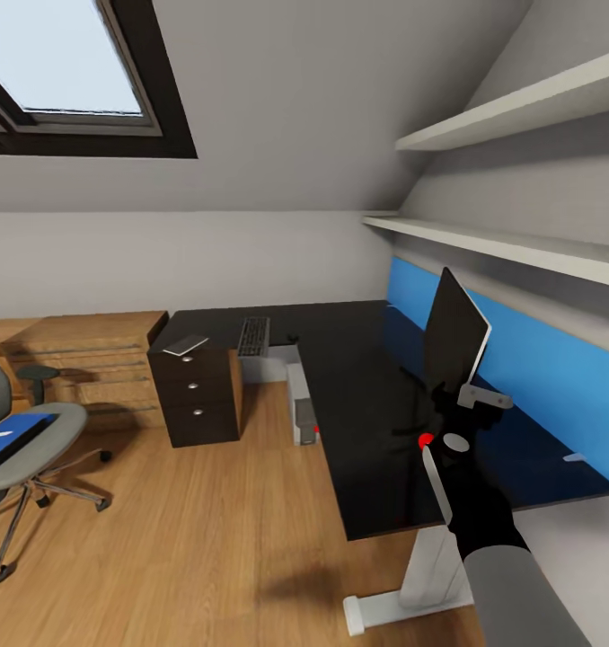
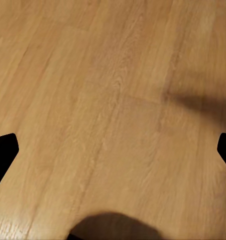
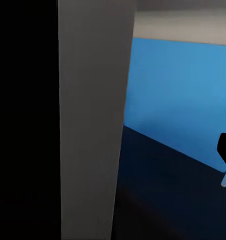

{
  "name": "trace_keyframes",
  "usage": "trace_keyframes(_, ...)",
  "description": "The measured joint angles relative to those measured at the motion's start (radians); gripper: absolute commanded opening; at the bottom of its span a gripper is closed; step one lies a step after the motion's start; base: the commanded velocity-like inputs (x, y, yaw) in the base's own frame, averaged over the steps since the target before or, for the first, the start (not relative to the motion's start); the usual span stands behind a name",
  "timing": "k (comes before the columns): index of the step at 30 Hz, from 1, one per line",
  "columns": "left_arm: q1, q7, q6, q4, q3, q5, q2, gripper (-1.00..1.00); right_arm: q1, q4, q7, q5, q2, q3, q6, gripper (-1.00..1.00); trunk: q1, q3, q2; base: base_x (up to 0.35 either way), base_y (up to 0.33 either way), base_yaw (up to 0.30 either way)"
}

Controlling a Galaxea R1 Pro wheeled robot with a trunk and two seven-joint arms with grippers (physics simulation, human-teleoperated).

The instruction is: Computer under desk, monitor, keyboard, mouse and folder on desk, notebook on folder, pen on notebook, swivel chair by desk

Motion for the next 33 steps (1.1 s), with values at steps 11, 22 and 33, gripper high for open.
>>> trace_keyframes(11, 0.0, 0.0, 0.0, 0.0, 0.0, 0.0, 0.0, 1.0, 0.0, 0.001, 0.0, 0.0, 0.001, 0.0, 0.0, 1.0, 0.0, 0.0, 0.0, 0.0, -0.002, -0.001)
trace_keyframes(22, 0.0, 0.0, 0.0, -0.001, 0.0, 0.0, 0.0, 1.0, 0.0, 0.001, 0.0, -0.002, 0.001, 0.0, 0.0, 1.0, 0.0, 0.0, 0.0, -0.021, 0.026, 0.0)
trace_keyframes(33, 0.0, 0.0, 0.0, -0.001, 0.0, 0.0, 0.0, 1.0, 0.001, 0.0, 0.0, -0.002, 0.002, 0.007, 0.0, 1.0, 0.0, 0.0, 0.0, -0.003, 0.004, 0.0)
